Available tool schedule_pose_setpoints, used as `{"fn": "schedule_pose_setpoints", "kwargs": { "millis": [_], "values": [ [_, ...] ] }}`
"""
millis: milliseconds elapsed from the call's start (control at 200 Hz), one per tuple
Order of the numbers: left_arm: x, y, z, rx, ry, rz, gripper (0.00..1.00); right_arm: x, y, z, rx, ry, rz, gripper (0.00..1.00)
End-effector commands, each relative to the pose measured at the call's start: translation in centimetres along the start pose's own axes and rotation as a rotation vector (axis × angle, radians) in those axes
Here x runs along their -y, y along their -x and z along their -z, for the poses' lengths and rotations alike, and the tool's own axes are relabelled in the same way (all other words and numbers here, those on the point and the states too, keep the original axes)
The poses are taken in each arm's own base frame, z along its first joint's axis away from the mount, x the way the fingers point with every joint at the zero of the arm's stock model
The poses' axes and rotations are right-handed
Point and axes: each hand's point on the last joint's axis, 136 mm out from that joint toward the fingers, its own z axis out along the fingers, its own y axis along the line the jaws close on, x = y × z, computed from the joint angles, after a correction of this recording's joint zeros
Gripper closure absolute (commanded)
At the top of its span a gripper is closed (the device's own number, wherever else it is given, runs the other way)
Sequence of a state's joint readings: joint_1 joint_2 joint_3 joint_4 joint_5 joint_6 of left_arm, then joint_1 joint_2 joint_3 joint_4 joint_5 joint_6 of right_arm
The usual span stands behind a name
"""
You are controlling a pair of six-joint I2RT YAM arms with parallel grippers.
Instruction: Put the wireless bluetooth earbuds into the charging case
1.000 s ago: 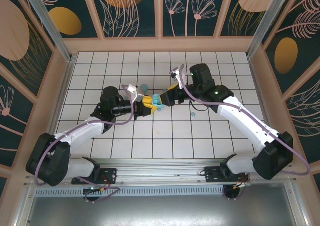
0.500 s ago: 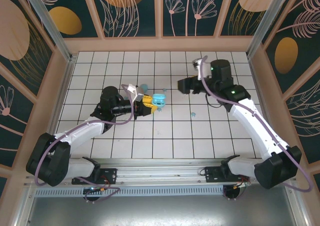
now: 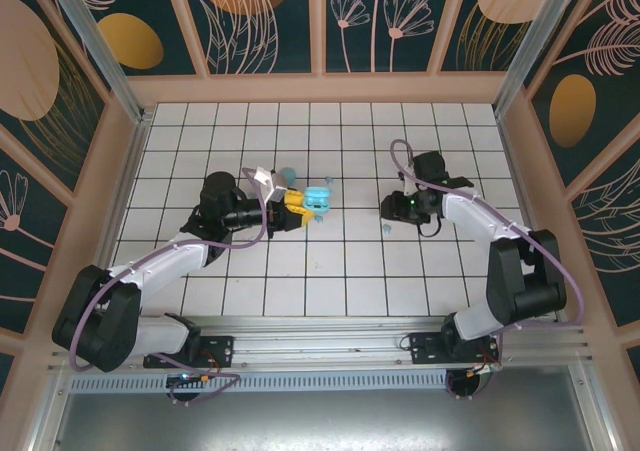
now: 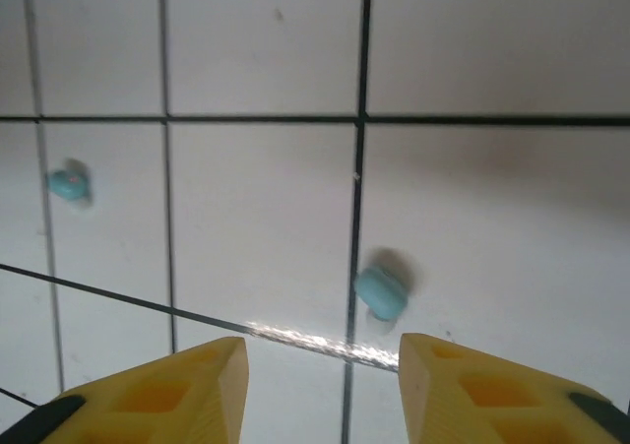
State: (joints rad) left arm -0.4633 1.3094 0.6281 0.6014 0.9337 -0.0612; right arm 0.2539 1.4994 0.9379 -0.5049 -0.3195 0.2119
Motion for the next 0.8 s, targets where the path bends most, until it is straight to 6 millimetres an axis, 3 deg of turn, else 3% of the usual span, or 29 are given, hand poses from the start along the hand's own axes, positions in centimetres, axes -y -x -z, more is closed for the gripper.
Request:
{"fn": "schedule_pose_setpoints", "kwargs": {
  "millis": [0,325,686,796],
  "values": [
    [0.0,0.7,0.2,0.015,0.0,-0.025,1.0,0.7,-0.1,-0.4,0.005,-0.008,0.006,0.6],
    [0.1,0.5,0.2,0.013,0.0,-0.025,1.0,2.1,-0.8,-2.8,-0.067,0.006,0.108,0.57],
    [0.1,0.6,0.3,0.009,0.001,-0.028,1.0,2.5,-1.4,-4.6,-0.107,0.042,0.181,0.53],
    [0.0,0.7,0.2,0.009,0.002,-0.03,1.0,1.7,-1.5,-4.8,-0.114,0.09,0.185,0.52]
  ]
}}
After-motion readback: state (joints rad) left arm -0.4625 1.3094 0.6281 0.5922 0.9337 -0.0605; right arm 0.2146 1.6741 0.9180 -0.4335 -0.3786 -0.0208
